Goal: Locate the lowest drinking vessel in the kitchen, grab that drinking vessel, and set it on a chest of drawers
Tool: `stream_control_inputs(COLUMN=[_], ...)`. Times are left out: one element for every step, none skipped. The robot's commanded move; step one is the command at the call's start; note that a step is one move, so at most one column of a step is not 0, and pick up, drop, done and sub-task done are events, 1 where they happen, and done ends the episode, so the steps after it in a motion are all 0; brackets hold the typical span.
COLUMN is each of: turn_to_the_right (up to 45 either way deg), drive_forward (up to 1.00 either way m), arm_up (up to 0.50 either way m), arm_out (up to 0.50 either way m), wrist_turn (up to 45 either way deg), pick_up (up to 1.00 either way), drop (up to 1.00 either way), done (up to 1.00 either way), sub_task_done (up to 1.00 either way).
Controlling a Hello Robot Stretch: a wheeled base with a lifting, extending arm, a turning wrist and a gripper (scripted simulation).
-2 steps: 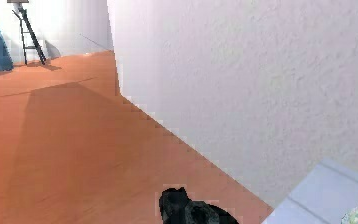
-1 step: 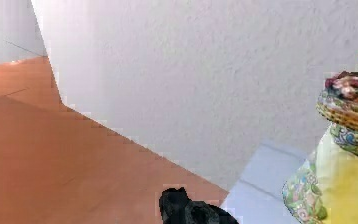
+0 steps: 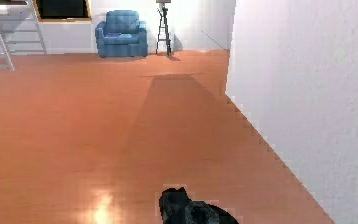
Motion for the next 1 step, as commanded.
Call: stream_control_inputs(turn_to_the_right=[-42.0], drive_forward=[0.00], arm_up=[0.00], arm_out=[0.00], wrist_turn=[0.0], pick_up=[0.00], drop=[0.00], done=[0.00], sub_task_done=[0.00])
